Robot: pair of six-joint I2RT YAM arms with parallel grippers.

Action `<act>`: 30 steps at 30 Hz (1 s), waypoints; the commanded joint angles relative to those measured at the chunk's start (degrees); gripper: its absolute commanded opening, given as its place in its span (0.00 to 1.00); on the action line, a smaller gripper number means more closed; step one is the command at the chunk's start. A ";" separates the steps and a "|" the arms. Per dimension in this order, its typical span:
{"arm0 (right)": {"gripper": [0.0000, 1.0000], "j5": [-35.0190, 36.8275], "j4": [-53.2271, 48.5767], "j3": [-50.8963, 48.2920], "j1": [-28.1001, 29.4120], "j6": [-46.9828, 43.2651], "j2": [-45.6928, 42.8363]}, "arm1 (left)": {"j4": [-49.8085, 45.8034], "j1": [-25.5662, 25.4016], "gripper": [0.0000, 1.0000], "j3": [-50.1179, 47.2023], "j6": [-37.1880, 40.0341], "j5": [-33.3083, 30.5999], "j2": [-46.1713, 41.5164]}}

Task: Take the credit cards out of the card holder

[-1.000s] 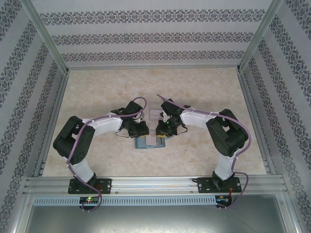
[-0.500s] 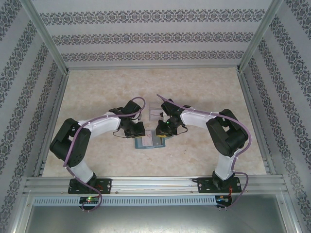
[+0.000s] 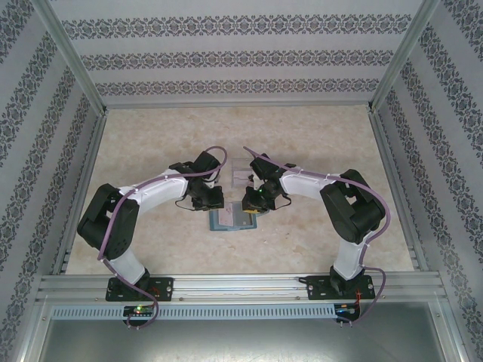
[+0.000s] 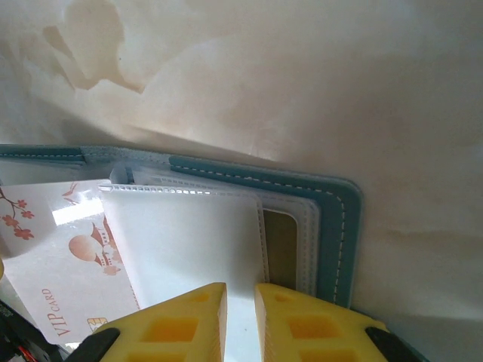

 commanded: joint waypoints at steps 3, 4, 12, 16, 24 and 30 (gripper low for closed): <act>0.19 2.81 -3.64 -0.03 -0.85 -1.19 0.00 | -0.34 -1.38 0.20 1.74 -0.60 1.79 0.85; 0.19 2.82 -3.62 -0.06 -0.88 -1.25 0.00 | 0.51 -1.55 0.20 1.61 -0.98 2.83 1.00; 0.19 2.86 -3.35 -0.50 -0.93 -1.24 -0.06 | 2.21 -2.59 0.17 1.26 -2.28 4.21 1.53; 0.19 2.83 -3.40 -0.47 -1.02 -1.17 0.00 | 2.41 -3.13 0.16 1.00 -2.44 4.16 1.61; 0.20 3.24 -3.95 -0.38 -1.07 -1.17 -1.33 | 1.93 -3.49 0.09 1.06 -2.48 2.93 1.28; 0.24 4.09 -6.27 0.41 -1.62 -1.55 -4.41 | -0.47 -3.49 0.06 2.73 -1.24 0.85 0.74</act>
